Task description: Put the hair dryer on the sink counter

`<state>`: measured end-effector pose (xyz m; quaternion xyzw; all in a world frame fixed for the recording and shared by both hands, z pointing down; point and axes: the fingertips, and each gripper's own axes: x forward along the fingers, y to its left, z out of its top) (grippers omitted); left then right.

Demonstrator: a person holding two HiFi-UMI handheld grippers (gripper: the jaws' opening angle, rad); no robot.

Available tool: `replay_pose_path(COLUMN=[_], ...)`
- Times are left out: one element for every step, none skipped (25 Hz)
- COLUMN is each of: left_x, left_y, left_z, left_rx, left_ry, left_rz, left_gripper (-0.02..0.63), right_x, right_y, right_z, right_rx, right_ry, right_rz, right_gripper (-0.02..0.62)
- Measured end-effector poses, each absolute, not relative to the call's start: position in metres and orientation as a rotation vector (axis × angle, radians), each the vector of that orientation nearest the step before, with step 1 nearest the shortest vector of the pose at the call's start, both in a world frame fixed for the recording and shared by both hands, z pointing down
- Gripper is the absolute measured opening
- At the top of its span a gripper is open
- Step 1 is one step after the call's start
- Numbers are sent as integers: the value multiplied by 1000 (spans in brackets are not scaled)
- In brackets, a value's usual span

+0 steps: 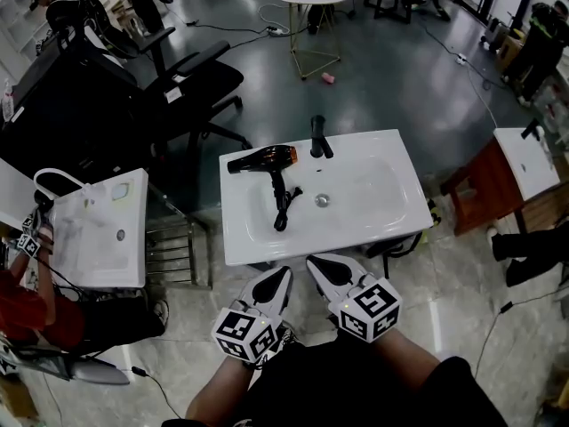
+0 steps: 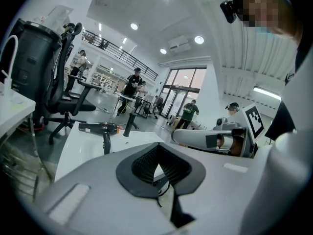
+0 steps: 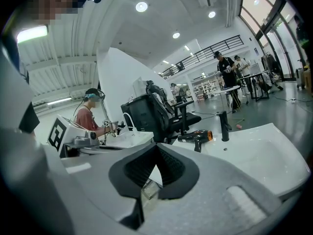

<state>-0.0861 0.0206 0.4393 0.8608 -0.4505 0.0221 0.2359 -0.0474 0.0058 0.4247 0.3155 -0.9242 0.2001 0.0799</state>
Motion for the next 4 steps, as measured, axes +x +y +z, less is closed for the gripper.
replay_pose_path(left_x=[-86, -86, -86, -87], left_y=[21, 21, 21, 21], left_z=[440, 440, 441, 441], left_rx=[2362, 2362, 2362, 2363], left_ry=[-1235, -1235, -1235, -1234], left_rz=[61, 61, 61, 61], left_gripper=[3, 3, 3, 3], right_x=[-47, -48, -48, -48], right_y=[6, 6, 6, 6], right_z=[425, 426, 427, 427], right_rx=[944, 945, 946, 947], right_ry=[-2765, -2765, -2765, -2765], right_rz=[598, 599, 599, 600], right_gripper=[0, 0, 0, 0])
